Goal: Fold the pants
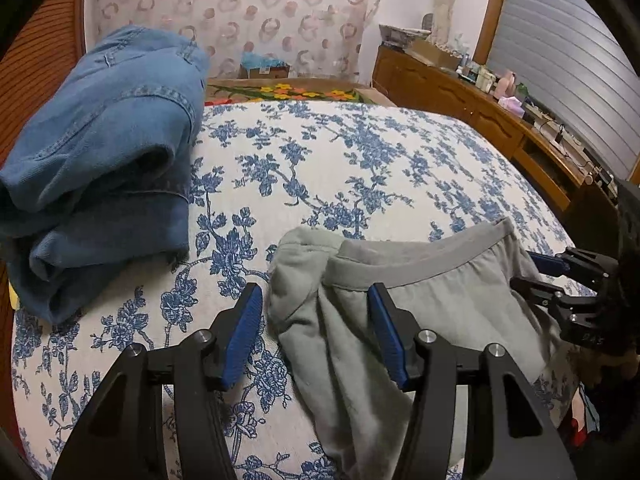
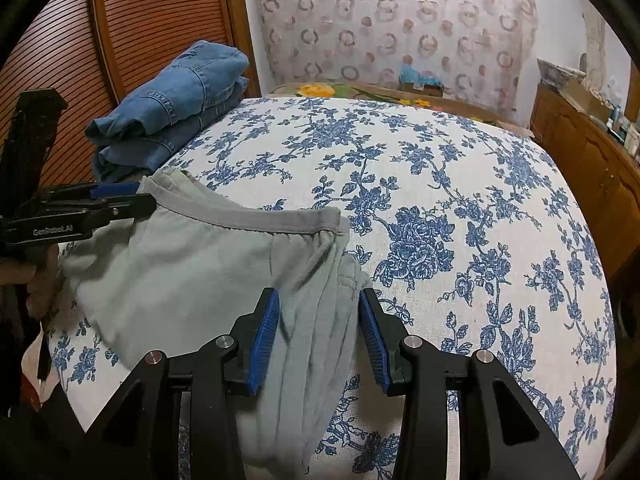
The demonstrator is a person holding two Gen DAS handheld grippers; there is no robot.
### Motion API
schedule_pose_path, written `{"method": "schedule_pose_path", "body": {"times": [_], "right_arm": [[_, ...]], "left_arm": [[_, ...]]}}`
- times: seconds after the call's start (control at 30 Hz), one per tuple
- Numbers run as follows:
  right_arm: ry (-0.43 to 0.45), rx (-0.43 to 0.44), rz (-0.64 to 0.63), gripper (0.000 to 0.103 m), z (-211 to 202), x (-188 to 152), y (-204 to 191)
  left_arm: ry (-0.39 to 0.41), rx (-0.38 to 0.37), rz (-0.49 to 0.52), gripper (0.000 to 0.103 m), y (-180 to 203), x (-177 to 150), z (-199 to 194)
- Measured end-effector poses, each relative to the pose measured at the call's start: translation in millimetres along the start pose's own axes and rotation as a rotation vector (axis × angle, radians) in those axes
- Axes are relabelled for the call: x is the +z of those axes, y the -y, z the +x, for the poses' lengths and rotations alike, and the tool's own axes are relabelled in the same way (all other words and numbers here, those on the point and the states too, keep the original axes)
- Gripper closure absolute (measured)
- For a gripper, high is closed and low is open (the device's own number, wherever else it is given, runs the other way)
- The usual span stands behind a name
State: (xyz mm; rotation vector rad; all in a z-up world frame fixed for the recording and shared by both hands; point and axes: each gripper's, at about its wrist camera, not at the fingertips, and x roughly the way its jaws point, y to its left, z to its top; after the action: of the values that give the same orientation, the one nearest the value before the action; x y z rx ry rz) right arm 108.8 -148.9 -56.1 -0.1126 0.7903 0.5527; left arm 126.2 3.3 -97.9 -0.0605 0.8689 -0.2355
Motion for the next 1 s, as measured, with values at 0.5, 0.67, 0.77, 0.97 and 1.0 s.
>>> {"method": "schedule_pose_path", "body": {"times": [0.5,0.67,0.77,0.97,1.0], "right_arm": [[0.002,-0.001,-0.004,0.06,0,0,-1],[0.002,-0.004,-0.007,0.06,0,0,-1],[0.003,-0.004,-0.009,0.06,0,0,-1],[0.003,-0.003,-0.008,0.06,0,0,-1],[0.003,-0.003,-0.009,0.06,0,0,-1]], "left_arm": [[0.01,-0.037,0.011,0.067,5,0,5],[0.031,-0.041,0.029,0.079,11,-1,0],[0.049,-0.053,0.034,0.082,14,-1,-8],[0.09,-0.076,0.037,0.083,21,-1,-26],[0.097,-0.079,0.042,0.083,23,-1,-29]]}}
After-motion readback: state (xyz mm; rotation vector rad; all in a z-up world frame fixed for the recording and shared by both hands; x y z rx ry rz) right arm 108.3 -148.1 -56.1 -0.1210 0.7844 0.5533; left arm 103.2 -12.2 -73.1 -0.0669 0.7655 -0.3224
